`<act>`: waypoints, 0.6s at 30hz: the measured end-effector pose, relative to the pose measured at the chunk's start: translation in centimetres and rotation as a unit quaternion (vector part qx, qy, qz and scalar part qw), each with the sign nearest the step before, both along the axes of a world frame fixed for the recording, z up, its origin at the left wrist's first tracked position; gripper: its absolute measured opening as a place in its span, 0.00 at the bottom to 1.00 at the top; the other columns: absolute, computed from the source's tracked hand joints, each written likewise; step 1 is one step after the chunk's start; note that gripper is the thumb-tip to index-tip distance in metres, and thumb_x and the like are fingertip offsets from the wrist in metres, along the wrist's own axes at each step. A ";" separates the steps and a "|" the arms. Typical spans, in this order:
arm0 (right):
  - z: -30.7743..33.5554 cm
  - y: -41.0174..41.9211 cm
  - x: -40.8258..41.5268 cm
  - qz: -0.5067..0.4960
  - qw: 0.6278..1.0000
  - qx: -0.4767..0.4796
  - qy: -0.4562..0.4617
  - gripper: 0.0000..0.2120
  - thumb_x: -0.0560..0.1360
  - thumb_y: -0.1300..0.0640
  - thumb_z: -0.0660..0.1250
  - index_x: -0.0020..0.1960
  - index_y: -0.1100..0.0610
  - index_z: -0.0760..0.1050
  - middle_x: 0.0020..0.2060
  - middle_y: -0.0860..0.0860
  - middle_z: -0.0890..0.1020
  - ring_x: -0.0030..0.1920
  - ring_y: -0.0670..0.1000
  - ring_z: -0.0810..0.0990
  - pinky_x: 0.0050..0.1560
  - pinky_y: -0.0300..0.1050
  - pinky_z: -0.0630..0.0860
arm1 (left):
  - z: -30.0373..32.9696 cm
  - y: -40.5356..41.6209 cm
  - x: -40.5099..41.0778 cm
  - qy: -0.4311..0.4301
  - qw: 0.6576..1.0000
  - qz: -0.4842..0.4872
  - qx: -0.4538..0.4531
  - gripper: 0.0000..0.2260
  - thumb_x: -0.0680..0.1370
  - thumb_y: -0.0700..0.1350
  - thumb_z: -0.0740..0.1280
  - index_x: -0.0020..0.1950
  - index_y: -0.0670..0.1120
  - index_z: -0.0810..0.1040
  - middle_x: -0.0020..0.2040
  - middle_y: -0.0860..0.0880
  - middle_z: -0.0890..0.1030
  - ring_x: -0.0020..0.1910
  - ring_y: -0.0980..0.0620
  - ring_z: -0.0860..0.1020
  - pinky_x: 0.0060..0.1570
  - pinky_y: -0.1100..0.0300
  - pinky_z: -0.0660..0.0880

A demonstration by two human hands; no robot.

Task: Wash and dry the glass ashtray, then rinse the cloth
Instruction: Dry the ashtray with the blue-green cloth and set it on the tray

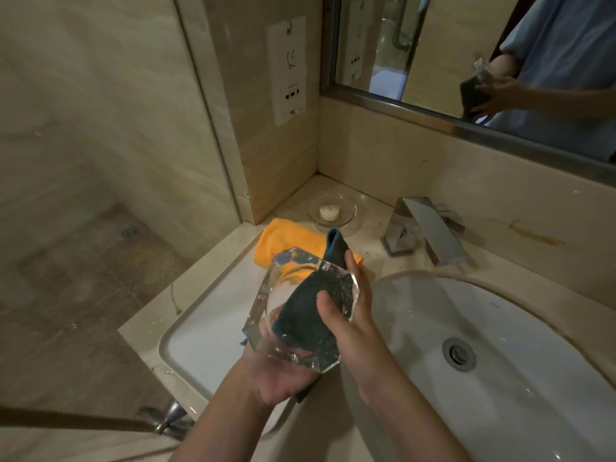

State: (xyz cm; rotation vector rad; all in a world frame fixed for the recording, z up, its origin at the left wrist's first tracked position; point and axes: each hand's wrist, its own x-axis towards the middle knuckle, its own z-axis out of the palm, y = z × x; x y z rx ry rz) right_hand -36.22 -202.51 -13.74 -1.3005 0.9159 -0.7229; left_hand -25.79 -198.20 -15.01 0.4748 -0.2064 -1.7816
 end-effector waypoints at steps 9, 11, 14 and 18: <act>0.8 -0.6 0.2 0.001 0.997 0.048 -0.067 0.22 0.76 0.50 0.63 0.55 0.22 0.63 0.75 0.41 0.57 0.73 0.44 0.60 0.69 0.50 0.67 | 0.7 0.4 0.8 -0.018 0.999 0.037 0.024 0.25 0.54 0.44 0.82 0.48 0.38 0.82 0.49 0.38 0.82 0.46 0.43 0.81 0.49 0.53 0.79; 0.6 -0.8 0.0 0.000 0.991 0.087 -0.101 0.20 0.78 0.56 0.61 0.59 0.30 0.66 0.67 0.45 0.71 0.64 0.44 0.73 0.61 0.43 0.74 | 0.9 0.5 0.9 -0.029 0.999 0.027 -0.004 0.20 0.68 0.45 0.75 0.56 0.37 0.79 0.55 0.38 0.80 0.54 0.43 0.79 0.58 0.52 0.74; 0.7 -1.3 -0.5 -0.009 0.984 0.133 -0.120 0.19 0.78 0.59 0.59 0.64 0.40 0.68 0.61 0.49 0.77 0.59 0.47 0.78 0.55 0.44 0.77 | 0.7 0.5 2.2 -0.111 0.991 0.070 -0.004 0.21 0.82 0.47 0.51 0.69 0.36 0.67 0.67 0.37 0.71 0.68 0.42 0.68 0.71 0.50 0.59; 0.7 -1.8 -1.0 -0.033 0.967 0.202 -0.153 0.17 0.79 0.60 0.58 0.66 0.48 0.69 0.61 0.54 0.78 0.61 0.55 0.78 0.59 0.57 0.76 | 1.9 0.8 2.1 -0.080 0.995 0.059 0.013 0.19 0.72 0.49 0.71 0.61 0.44 0.78 0.59 0.41 0.79 0.58 0.45 0.78 0.57 0.51 0.75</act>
